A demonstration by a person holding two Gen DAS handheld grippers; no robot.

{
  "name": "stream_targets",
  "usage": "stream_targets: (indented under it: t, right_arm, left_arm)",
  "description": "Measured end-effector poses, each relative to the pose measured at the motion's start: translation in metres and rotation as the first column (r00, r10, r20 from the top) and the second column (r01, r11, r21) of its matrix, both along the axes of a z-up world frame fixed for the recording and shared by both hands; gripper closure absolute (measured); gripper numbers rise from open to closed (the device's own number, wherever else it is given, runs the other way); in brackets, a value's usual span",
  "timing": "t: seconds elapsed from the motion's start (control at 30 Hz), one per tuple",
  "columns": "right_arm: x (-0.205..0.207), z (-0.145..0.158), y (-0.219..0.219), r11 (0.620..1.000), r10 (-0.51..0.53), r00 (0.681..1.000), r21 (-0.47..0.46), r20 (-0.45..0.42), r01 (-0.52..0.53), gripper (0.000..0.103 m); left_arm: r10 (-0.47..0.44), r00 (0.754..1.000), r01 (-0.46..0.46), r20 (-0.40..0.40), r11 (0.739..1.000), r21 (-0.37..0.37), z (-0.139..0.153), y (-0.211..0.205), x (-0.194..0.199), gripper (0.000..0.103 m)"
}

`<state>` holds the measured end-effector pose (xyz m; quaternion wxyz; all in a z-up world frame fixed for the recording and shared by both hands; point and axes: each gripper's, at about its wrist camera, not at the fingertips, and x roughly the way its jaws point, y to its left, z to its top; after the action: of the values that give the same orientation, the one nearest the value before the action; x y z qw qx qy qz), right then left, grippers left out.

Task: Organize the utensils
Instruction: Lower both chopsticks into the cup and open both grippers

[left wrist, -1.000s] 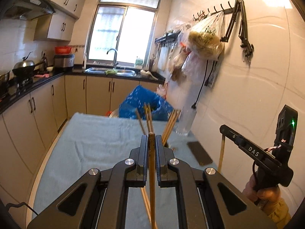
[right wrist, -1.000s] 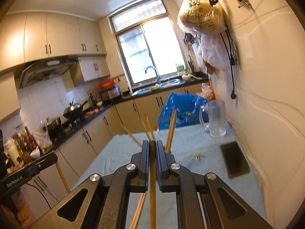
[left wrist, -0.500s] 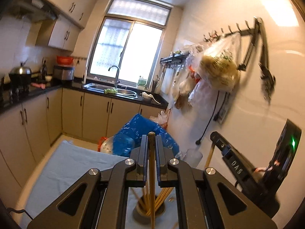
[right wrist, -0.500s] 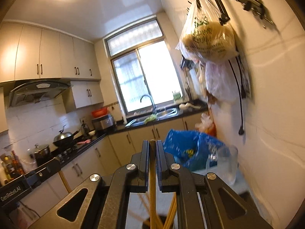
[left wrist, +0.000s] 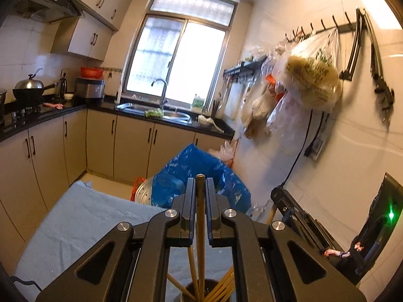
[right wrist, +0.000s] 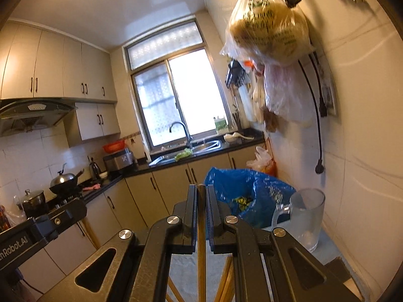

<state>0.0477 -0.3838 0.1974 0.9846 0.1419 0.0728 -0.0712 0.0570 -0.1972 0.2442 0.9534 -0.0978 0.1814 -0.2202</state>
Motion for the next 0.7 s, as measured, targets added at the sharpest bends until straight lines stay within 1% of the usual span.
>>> stream_targets:
  t: [0.13,0.2,0.27,0.33,0.4,0.43,0.53,0.57,0.6,0.63,0.67,0.7]
  right_arm:
    - [-0.001,-0.012,0.0,1.0,0.015,1.0,0.006,-0.027,-0.015,0.096]
    - [-0.001,-0.014,-0.001,1.0,0.023,0.999,0.016,-0.038,-0.023,0.095]
    - [-0.001,-0.017,-0.001,0.999,0.033,0.998,0.021,-0.052,-0.032,0.094]
    - [-0.004,-0.017,-0.001,0.999,0.033,0.998,0.019,-0.061,-0.032,0.091]
    - [-0.011,-0.013,-0.002,0.999,0.028,0.998,0.019,-0.053,-0.027,0.083]
    - [-0.015,-0.01,-0.002,1.0,0.025,0.999,0.02,-0.047,-0.024,0.081]
    - [-0.032,0.0,-0.001,1.0,0.022,0.999,0.017,-0.027,-0.022,0.078]
    - [-0.04,0.004,-0.001,1.0,0.022,1.0,0.014,-0.021,-0.022,0.076]
    - [-0.047,0.007,0.0,1.0,0.022,1.0,0.012,-0.015,-0.022,0.07]
    - [-0.054,0.01,0.0,1.0,0.021,1.0,0.012,-0.009,-0.021,0.068]
    - [-0.062,0.012,0.001,1.0,0.021,1.0,0.014,-0.004,-0.021,0.064]
    - [-0.073,0.014,0.0,1.0,0.023,1.0,0.017,-0.001,-0.023,0.063]
  left_arm:
    - [0.012,1.0,-0.012,-0.027,1.0,0.018,-0.009,0.001,0.003,0.096]
    - [0.013,0.999,-0.012,-0.041,1.0,0.015,-0.01,0.003,0.002,0.096]
    - [0.013,0.999,-0.013,-0.038,1.0,0.003,-0.008,0.006,-0.002,0.096]
    - [0.01,1.0,-0.01,-0.027,1.0,0.005,-0.006,0.01,-0.01,0.096]
    - [0.008,1.0,-0.008,-0.016,1.0,0.008,-0.001,0.013,-0.018,0.093]
    - [0.005,1.0,-0.005,-0.011,1.0,0.009,0.002,0.016,-0.023,0.093]
    - [0.002,1.0,-0.002,0.003,1.0,0.002,0.01,0.029,-0.042,0.081]
    - [0.0,1.0,0.001,0.011,1.0,-0.004,0.013,0.035,-0.05,0.076]
    - [-0.001,1.0,0.001,0.018,1.0,-0.01,0.016,0.041,-0.057,0.071]
    - [0.0,1.0,0.0,0.025,1.0,-0.016,0.018,0.046,-0.064,0.069]
    - [0.002,0.999,-0.001,0.037,1.0,-0.023,0.019,0.053,-0.073,0.064]
    - [0.003,0.999,-0.002,0.044,1.0,-0.024,0.02,0.057,-0.078,0.059]
